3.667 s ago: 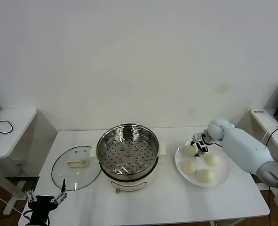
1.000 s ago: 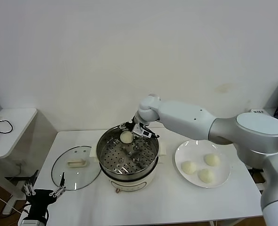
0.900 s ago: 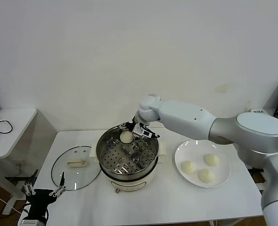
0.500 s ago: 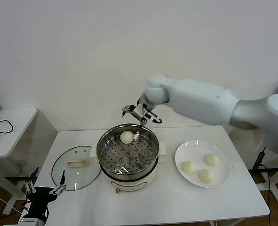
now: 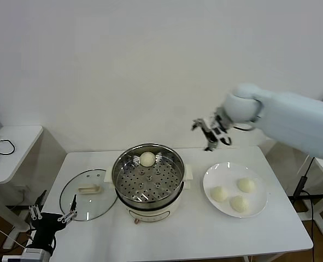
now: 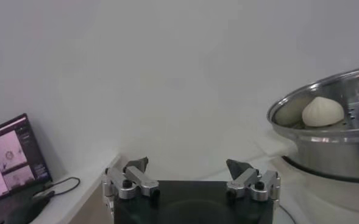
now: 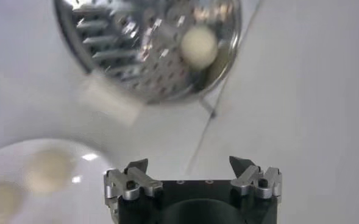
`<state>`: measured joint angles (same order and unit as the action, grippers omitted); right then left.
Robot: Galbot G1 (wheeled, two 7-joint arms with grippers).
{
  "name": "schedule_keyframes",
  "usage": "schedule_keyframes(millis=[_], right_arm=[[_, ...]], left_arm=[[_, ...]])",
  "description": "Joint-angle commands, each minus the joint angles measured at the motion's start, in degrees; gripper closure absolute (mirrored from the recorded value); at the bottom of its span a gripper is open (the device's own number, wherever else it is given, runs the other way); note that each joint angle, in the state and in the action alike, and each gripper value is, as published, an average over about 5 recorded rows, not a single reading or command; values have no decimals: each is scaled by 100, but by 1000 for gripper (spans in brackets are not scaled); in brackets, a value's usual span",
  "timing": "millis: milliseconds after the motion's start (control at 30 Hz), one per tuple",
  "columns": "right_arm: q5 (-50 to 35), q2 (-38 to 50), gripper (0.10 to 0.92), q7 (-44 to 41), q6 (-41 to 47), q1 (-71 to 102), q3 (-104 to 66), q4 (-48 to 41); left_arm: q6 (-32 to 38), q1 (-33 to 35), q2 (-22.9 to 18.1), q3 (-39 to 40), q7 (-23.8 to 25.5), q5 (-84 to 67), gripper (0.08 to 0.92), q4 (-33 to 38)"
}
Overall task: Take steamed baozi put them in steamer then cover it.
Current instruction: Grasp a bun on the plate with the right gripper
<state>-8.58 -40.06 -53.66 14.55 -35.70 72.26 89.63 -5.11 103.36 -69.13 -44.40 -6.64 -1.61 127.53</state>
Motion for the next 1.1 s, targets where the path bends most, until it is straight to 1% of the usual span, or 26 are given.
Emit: schedule_keyframes(millis=[33, 300, 500, 800, 1100], right_arm=[[157, 1412, 203, -89, 495, 883, -218, 580], [471, 1318, 203, 12, 328, 2234, -1076, 275], [901, 1035, 203, -12, 185, 3001, -1575, -143], [1126, 418, 203, -252, 13, 3497, -1829, -685], [1227, 51, 203, -193, -93, 3679, -1902, -1034]], left_arm=[[-31, -25, 108, 2, 29, -6, 177, 3], [-40, -50, 69, -14, 29, -5, 177, -43], [-44, -41, 43, -52, 30, -1, 177, -88], [-63, -24, 8, -69, 42, 11, 177, -84], [-68, -38, -28, -84, 47, 15, 177, -105]])
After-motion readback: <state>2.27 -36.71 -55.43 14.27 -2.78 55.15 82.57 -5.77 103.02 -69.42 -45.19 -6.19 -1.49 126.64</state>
